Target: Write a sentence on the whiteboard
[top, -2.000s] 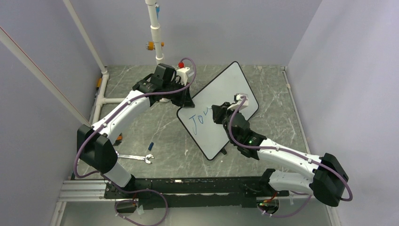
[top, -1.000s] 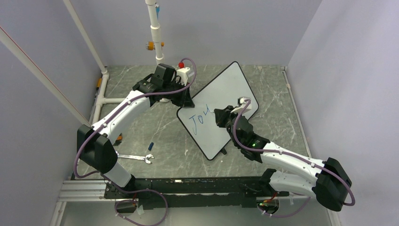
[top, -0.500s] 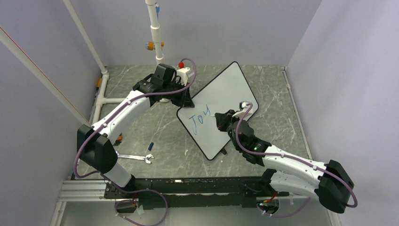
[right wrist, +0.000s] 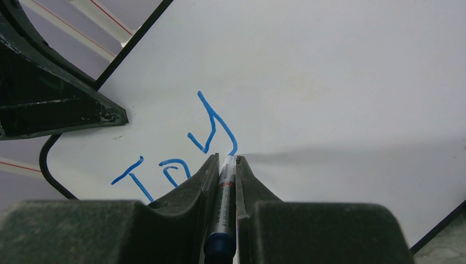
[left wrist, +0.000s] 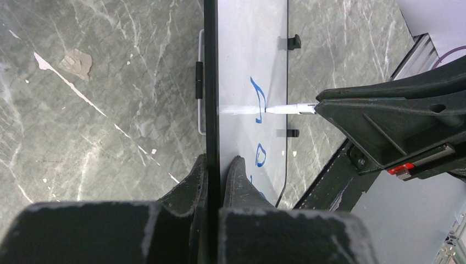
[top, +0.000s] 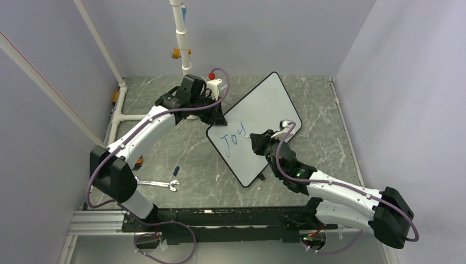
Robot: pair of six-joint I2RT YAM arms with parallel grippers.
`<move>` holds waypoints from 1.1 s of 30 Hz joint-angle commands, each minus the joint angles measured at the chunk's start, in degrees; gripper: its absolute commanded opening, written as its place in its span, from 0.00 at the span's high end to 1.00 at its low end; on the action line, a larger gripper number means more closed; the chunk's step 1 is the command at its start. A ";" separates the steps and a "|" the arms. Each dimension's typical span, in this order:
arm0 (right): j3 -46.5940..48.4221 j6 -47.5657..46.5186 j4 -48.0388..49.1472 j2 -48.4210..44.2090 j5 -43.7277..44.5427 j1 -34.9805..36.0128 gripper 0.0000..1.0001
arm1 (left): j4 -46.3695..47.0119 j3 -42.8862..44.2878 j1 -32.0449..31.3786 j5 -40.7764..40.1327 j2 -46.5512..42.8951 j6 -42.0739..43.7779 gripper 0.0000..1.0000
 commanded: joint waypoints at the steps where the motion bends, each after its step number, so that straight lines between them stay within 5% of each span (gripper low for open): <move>1: 0.23 0.60 -1.41 -0.51 -1.83 0.75 1.00 | -0.56 -1.52 0.15 -18.66 -0.44 13.07 1.00; 17: 1.77 -3.33 -3.79 -8.00 1.50 0.52 1.00 | -0.45 -1.94 -0.03 -18.66 -1.27 14.24 1.00; 33: 4.36 -6.80 -5.09 -10.81 -4.34 -8.74 1.00 | -0.32 -2.05 -0.17 -18.77 -1.47 14.48 1.00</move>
